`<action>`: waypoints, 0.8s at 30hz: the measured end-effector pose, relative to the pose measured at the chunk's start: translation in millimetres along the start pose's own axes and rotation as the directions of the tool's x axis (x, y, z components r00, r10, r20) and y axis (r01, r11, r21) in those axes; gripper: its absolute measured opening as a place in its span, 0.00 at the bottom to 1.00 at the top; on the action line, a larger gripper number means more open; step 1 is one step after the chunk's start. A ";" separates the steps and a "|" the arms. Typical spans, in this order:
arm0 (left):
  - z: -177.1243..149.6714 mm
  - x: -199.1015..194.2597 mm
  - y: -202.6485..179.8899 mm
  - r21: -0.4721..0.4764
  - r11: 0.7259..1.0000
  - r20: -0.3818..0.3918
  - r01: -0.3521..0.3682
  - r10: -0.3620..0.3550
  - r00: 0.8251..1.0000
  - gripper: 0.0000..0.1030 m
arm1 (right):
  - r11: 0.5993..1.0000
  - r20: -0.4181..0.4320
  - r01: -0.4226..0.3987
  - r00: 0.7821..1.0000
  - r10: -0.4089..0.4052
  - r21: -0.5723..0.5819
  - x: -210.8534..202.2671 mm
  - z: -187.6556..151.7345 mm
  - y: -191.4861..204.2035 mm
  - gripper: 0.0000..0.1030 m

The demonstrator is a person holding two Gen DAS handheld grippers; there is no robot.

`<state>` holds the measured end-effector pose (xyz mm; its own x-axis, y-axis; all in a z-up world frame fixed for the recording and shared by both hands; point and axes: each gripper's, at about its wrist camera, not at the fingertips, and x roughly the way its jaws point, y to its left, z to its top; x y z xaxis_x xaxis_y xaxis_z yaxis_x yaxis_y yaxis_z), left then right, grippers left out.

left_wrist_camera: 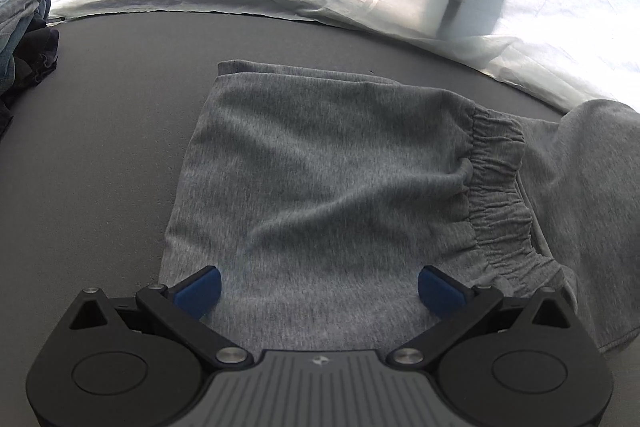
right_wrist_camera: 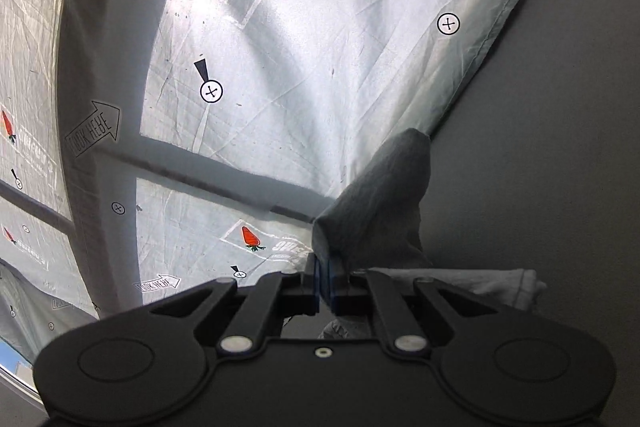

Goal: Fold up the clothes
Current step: 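Fold the sweatshirt over onto the sweatpants with the right tool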

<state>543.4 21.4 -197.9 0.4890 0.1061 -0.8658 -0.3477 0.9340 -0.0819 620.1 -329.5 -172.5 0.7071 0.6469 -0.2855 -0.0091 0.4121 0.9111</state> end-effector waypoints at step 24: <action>20.6 -36.6 118.1 0.101 0.991 0.003 0.085 -0.086 0.996 1.00 | 0.994 -0.078 -0.076 0.994 0.083 0.082 86.1 -142.5 64.1 0.05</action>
<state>500.9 134.8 -165.7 0.5196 0.0266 -0.8540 -0.2225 0.9692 -0.1052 579.7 -155.9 -181.1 0.6469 0.7265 -0.2316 -0.0049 0.3077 0.9515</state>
